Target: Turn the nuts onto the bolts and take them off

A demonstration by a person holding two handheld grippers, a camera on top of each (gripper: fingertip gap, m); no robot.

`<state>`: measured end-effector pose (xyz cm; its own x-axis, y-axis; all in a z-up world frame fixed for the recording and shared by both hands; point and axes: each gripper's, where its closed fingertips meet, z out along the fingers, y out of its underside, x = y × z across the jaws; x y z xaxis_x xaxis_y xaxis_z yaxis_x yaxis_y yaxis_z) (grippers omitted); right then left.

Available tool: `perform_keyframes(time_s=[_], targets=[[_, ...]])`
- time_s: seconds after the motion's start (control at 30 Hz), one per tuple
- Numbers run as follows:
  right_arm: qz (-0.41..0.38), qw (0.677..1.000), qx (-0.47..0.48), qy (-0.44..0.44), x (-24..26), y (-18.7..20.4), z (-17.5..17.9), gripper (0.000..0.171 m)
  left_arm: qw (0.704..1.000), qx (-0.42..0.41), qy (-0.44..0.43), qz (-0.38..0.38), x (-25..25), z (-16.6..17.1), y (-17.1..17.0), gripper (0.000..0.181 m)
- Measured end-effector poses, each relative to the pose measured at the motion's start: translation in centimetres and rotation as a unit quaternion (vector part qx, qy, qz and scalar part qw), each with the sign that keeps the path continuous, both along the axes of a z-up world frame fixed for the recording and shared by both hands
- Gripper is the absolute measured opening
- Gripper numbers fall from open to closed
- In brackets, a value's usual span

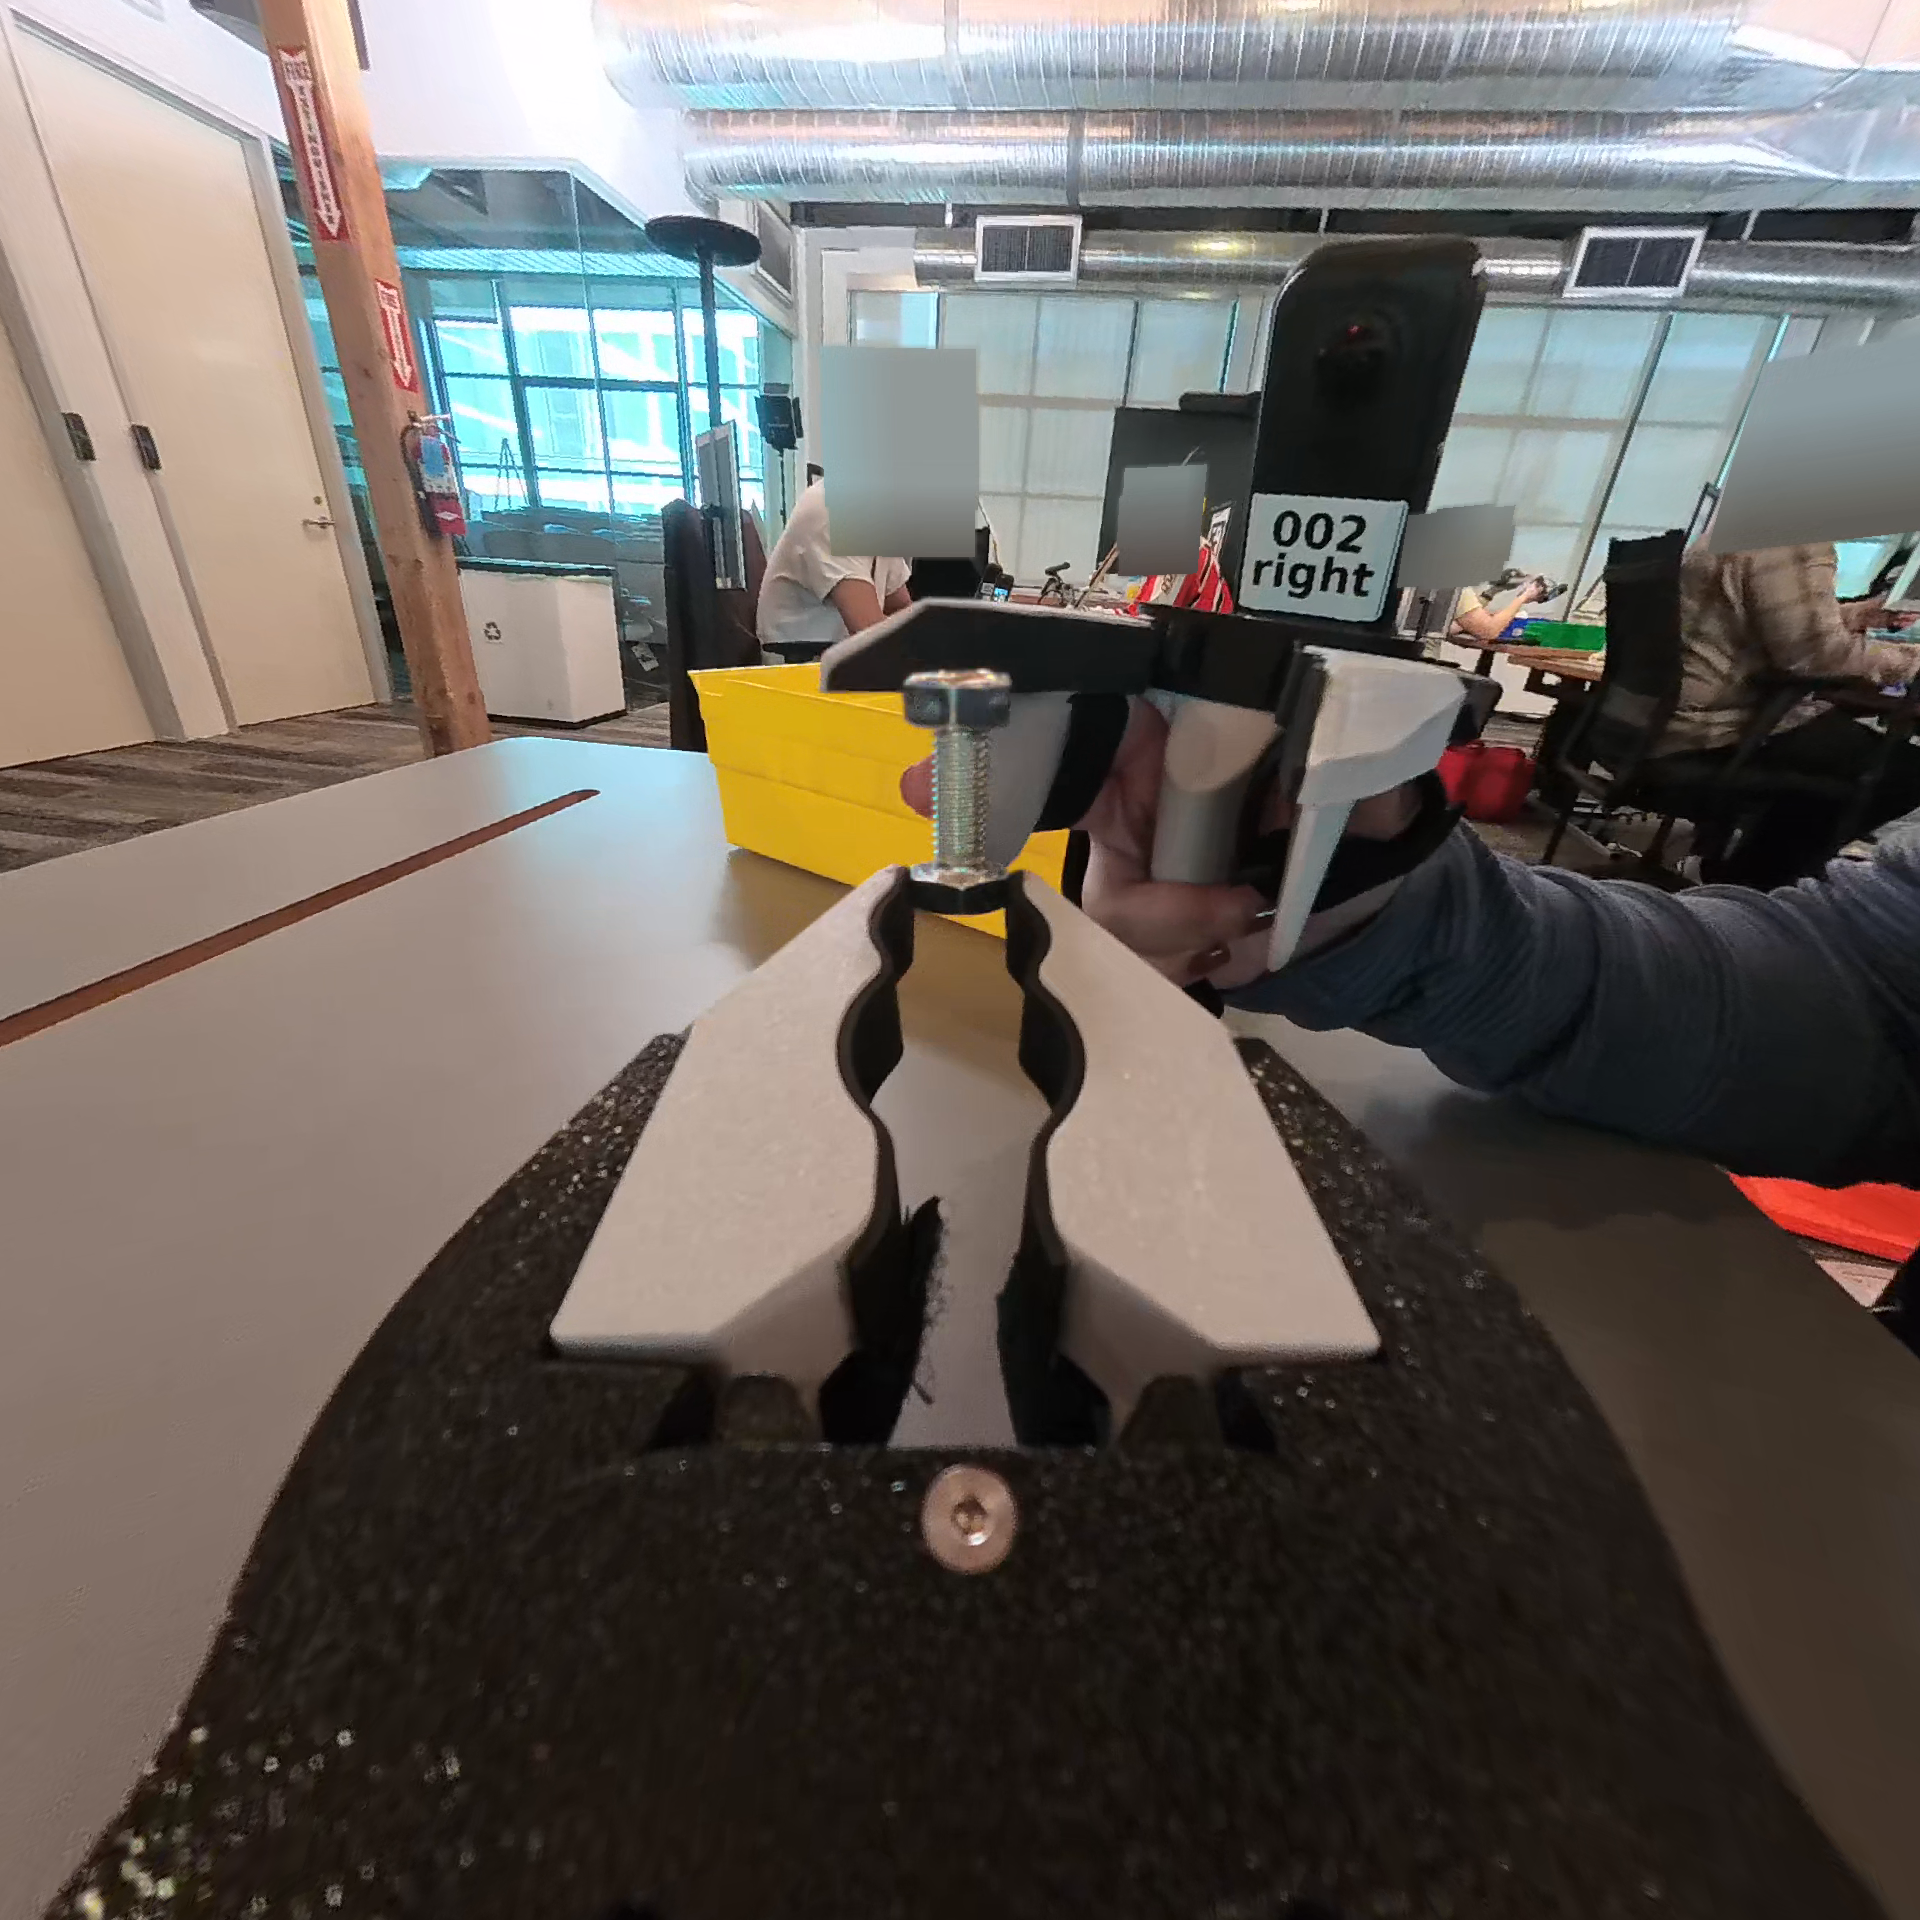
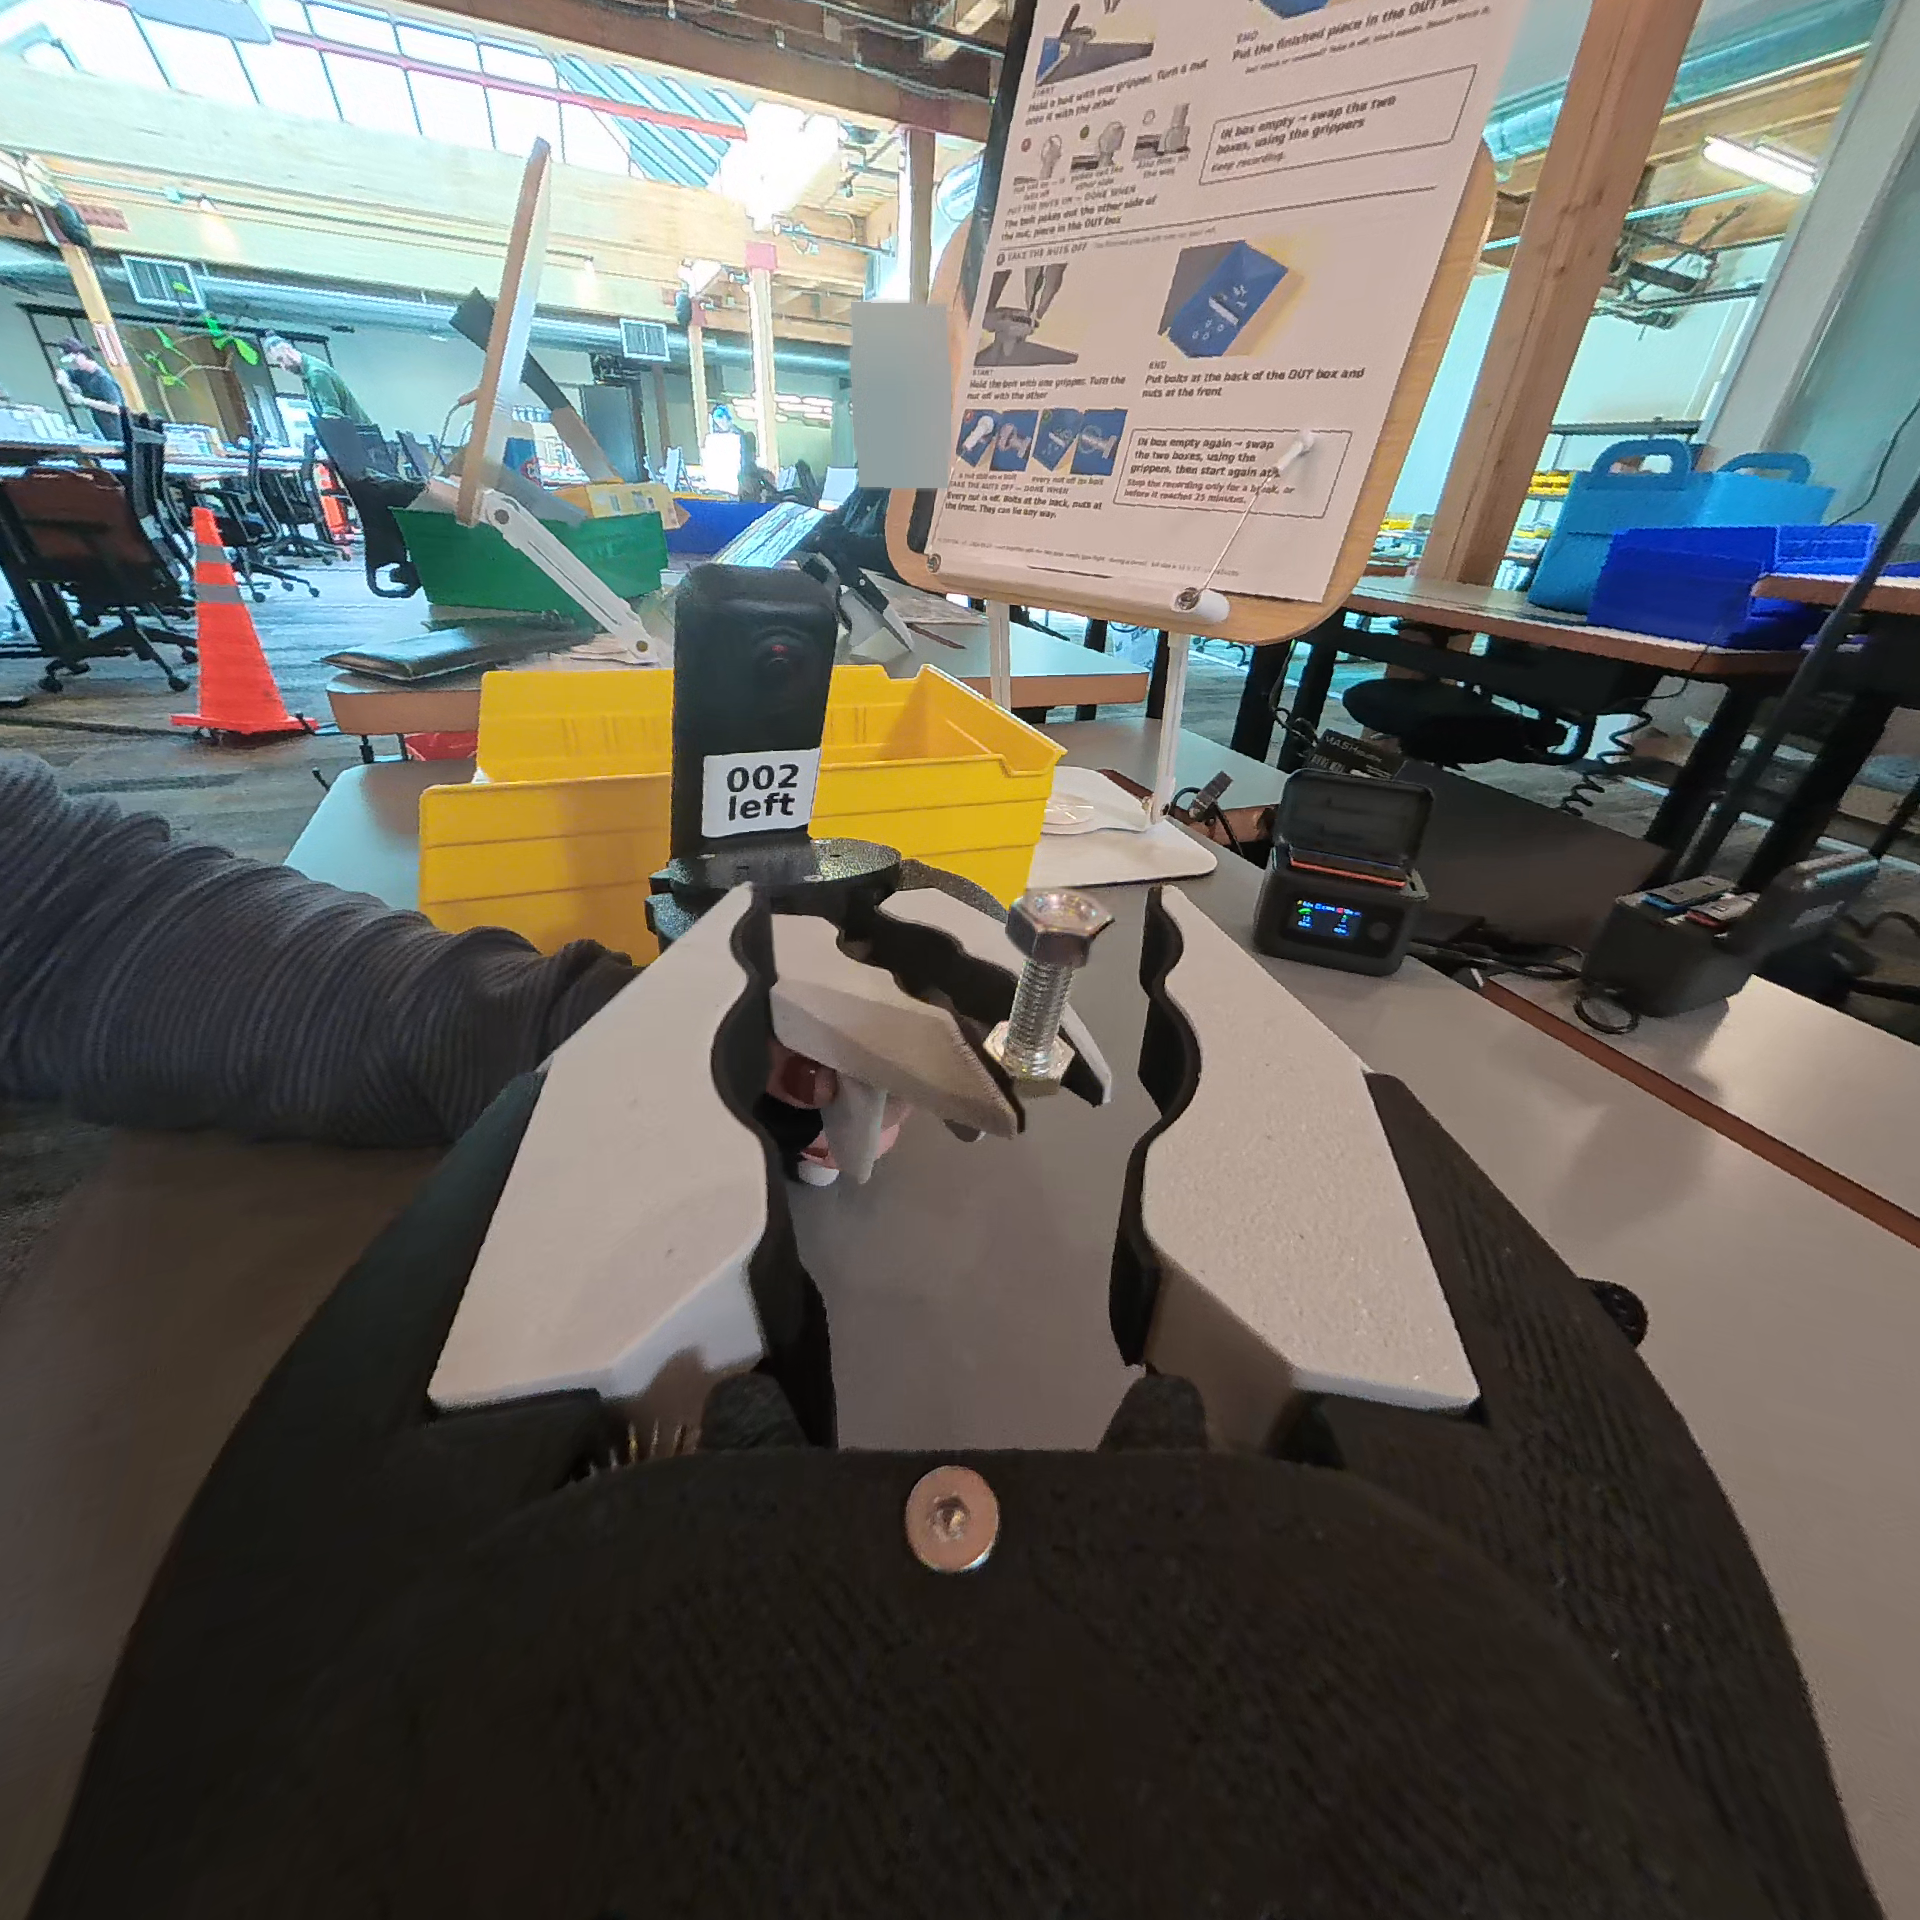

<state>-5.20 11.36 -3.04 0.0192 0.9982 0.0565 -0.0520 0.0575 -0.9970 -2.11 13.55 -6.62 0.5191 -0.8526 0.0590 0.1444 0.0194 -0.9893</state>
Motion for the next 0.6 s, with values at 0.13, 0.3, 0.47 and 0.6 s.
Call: perform_keyframes(time_s=[0.13, 0.3, 0.47, 0.6], targets=[[0.004, 1.0, 0.0, 0.002, 0.0, -0.2, 0.1, 0.071, 1.0, -0.005, 0.001, -0.008, 0.1, -0.1, -0.1, 0.015], [0.012, 1.0, 0.0, -0.004, -0.2, -0.5, -0.1, 0.07, 1.0, -0.001, 0.014, -0.006, 0.4, -0.3, -0.1, 0.015], [0.005, 1.0, -0.008, -0.002, 0.4, 0.2, 0.0, 0.065, 0.999, -0.008, 0.001, 0.037, -1.3, -0.1, 1.0, 0.015], [-0.002, 1.0, -0.007, -0.002, 0.2, 0.4, -0.2, 0.068, 0.999, 0.008, 0.038, 0.009, 0.3, -0.7, 0.1, 0.015]])
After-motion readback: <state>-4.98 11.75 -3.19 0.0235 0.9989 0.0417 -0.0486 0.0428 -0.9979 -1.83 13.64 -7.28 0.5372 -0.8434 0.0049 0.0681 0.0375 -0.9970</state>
